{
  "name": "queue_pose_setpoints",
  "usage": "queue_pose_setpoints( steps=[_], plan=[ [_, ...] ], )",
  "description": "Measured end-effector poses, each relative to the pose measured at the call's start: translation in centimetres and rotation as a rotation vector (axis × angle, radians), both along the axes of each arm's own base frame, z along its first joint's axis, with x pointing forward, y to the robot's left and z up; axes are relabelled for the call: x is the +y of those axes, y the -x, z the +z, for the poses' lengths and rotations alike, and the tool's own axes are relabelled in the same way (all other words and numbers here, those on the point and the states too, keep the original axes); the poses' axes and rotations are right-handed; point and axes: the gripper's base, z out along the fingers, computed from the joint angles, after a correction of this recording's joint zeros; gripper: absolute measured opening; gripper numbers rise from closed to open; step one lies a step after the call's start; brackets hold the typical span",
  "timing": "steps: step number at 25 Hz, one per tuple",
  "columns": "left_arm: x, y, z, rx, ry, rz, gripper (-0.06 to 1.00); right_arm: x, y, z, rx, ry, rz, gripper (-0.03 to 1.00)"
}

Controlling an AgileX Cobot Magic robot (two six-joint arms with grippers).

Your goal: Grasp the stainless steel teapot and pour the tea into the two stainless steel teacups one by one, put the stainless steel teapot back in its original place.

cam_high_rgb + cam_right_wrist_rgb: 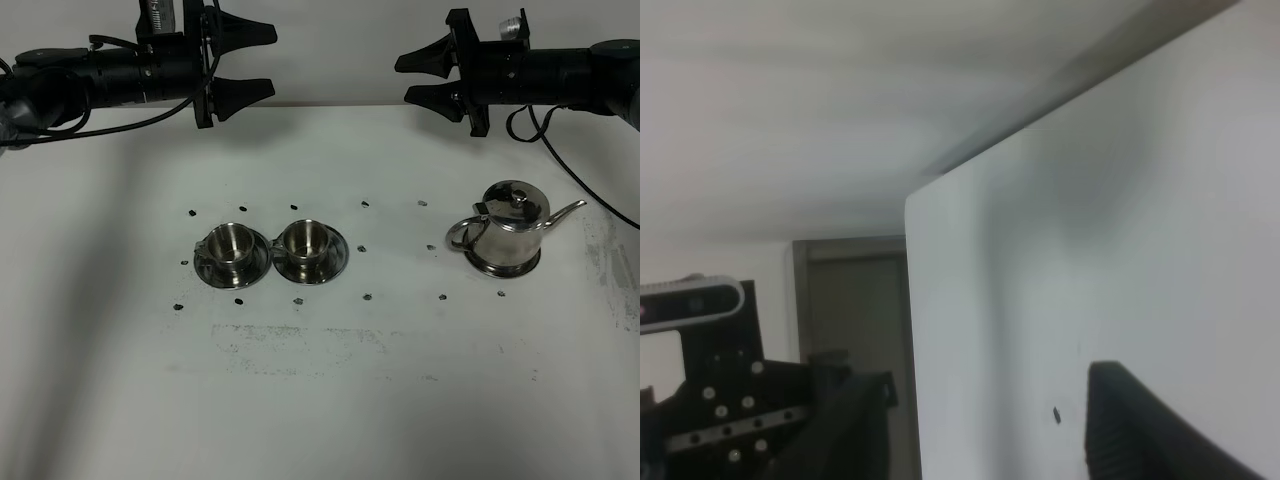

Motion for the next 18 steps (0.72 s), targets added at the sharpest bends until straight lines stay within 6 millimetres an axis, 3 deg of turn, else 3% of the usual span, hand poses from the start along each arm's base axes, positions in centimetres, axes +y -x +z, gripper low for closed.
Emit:
queue_pose_setpoints(
  steps=[11, 15, 18],
  plan=[
    [0.0, 0.0, 0.0, -0.026, -0.009, -0.002, 0.69, 0.0, 0.0, 0.0, -0.038, 0.024, 0.017, 0.47],
    [0.0, -0.3, 0.6, -0.15, -0.072, -0.02, 0.67, 0.1, 0.2, 0.1, -0.198, 0.128, 0.094, 0.47],
    [0.2, -0.7, 2.1, -0.292, -0.252, -0.064, 0.62, 0.1, 0.4, 0.8, -0.362, 0.268, 0.165, 0.46]
  ],
)
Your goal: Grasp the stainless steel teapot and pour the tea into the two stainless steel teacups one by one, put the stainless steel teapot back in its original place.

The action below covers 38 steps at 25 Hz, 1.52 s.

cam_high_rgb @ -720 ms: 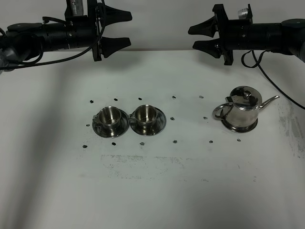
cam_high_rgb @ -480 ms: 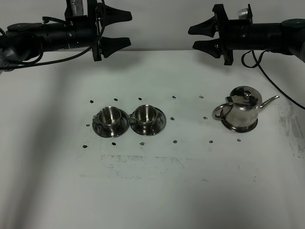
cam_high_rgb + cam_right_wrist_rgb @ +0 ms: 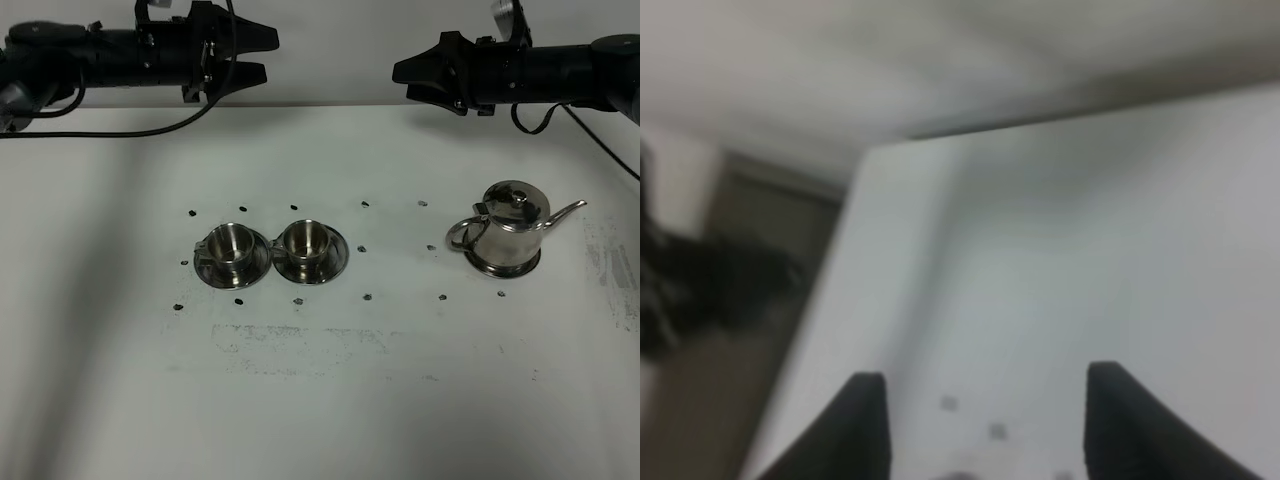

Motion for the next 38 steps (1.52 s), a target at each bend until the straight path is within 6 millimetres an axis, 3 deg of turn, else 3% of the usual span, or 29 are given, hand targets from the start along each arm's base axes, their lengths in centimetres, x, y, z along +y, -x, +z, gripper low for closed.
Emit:
queue_pose_setpoints(
  steps=[5, 9, 13, 15, 18, 20, 22, 27, 31, 34, 38],
  plan=[
    [-0.2, -0.5, 3.2, -0.21, -0.443, -0.034, 0.57, -0.8, 0.1, 2.9, -0.171, 0.256, -0.017, 0.45],
    [0.2, 0.0, 4.7, -0.249, -0.803, -0.002, 0.56, -1.6, 0.8, 3.9, -0.123, 0.447, -0.017, 0.45],
    [0.8, 1.1, 8.2, -0.309, -0.891, 0.053, 0.55, -2.8, 2.2, 5.9, -0.038, 0.66, -0.036, 0.44],
    [1.4, 2.4, 11.1, -0.369, -0.937, 0.099, 0.54, -3.6, 3.3, 8.6, -0.044, 0.769, -0.063, 0.44],
    [2.6, 5.3, 15.0, -0.444, -1.026, 0.159, 0.52, -4.3, 5.9, 14.4, -0.09, 0.88, -0.135, 0.44],
    [3.2, 7.5, 16.1, -0.454, -1.063, 0.173, 0.5, -4.4, 8.0, 17.8, -0.092, 0.891, -0.17, 0.44],
    [3.6, 9.9, 16.9, -0.477, -1.063, 0.201, 0.49, -4.2, 9.7, 19.6, -0.062, 0.884, -0.174, 0.44],
    [4.6, 15.0, 16.3, -0.563, -1.077, 0.274, 0.45, -3.6, 13.3, 20.5, -0.064, 0.839, -0.183, 0.42],
    [5.2, 19.1, 16.6, -0.618, -1.071, 0.329, 0.44, -2.5, 17.0, 21.2, -0.17, 0.824, -0.214, 0.42],
    [5.6, 21.8, 16.5, -0.625, -1.071, 0.337, 0.44, -1.2, 19.5, 20.6, -0.222, 0.832, -0.206, 0.42],
    [6.0, 24.7, 17.9, -0.636, -1.043, 0.377, 0.44, -0.2, 22.0, 19.1, -0.233, 0.844, -0.18, 0.42]
  ],
)
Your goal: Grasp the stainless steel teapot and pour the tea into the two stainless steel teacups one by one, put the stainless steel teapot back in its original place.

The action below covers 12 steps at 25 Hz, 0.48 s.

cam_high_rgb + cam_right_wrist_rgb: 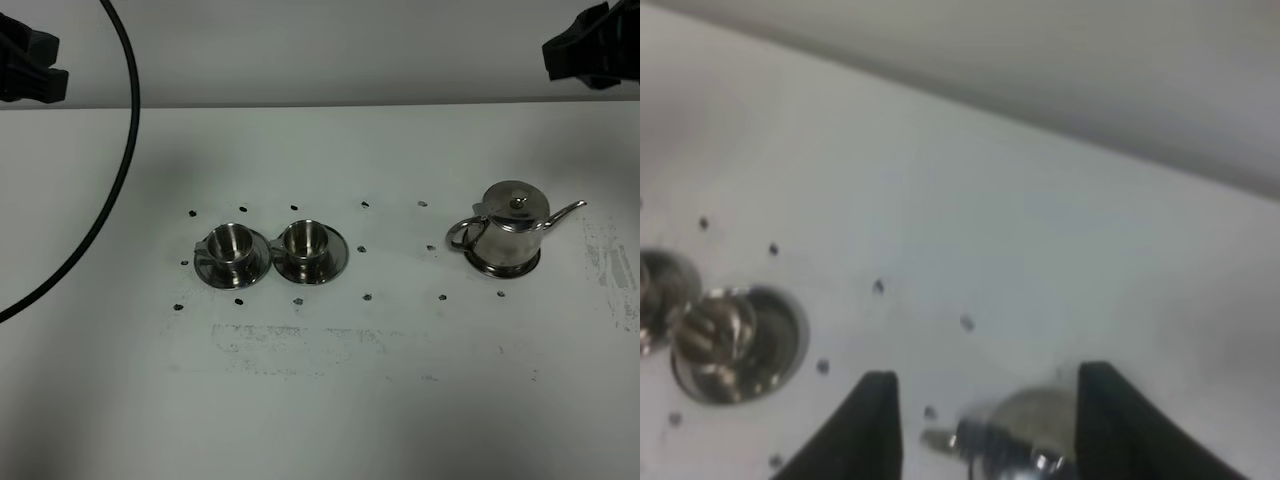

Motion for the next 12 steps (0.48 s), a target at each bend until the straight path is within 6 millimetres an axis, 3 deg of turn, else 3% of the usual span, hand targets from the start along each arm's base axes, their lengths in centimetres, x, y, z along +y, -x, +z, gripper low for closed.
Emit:
queue_pose_setpoints(
  steps=[5, 12],
  plan=[
    [0.3, 3.5, 1.7, 0.047, 0.049, 0.016, 0.44, 0.2, 2.0, -1.7, 0.035, -0.002, 0.001, 0.42],
    [1.0, 7.8, 2.3, 0.197, 0.031, 0.05, 0.42, 0.6, 3.1, -4.3, 0.119, -0.004, 0.013, 0.41]
  ],
)
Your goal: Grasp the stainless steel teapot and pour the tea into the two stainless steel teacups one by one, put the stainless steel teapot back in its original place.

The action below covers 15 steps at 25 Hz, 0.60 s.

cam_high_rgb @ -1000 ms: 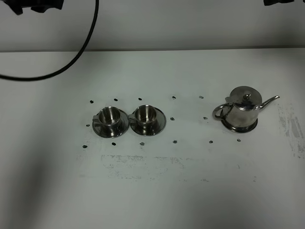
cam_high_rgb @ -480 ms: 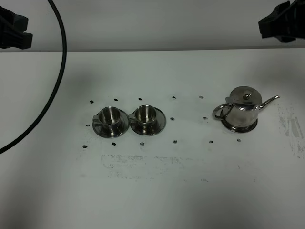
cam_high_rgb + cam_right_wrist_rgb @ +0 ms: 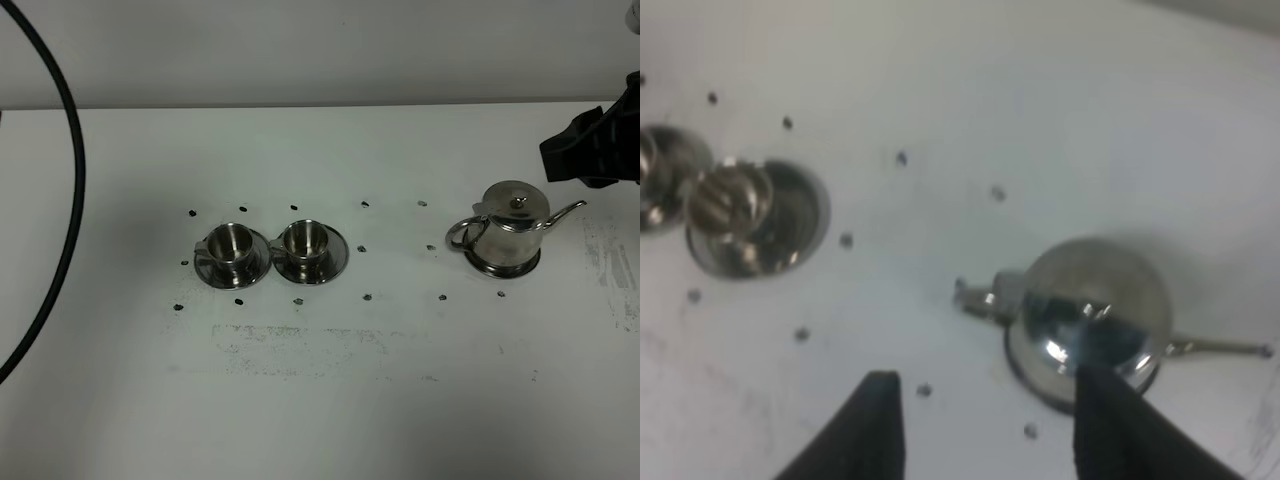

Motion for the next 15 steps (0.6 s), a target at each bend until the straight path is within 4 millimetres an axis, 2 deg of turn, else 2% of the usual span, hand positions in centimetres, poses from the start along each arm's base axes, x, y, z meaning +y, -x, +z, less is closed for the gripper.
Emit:
queue_pose_setpoints(
  steps=[4, 7, 10, 15],
  plan=[
    [0.5, 3.2, 0.0, 0.005, 0.016, 0.031, 0.38, 1.7, 0.4, -0.7, 0.021, 0.009, 0.065, 0.39],
    [0.8, 5.9, -0.9, 0.02, 0.033, 0.047, 0.33, 3.2, 0.7, -0.7, 0.018, 0.031, 0.125, 0.37],
    [1.1, 8.5, -2.9, 0.087, 0.034, 0.056, 0.3, 4.0, 0.9, -0.7, 0.018, 0.04, 0.158, 0.37],
    [1.5, 12.4, -7.7, 0.174, 0.043, 0.078, 0.29, 4.3, 1.1, -0.8, 0.031, 0.037, 0.163, 0.36]
  ],
)
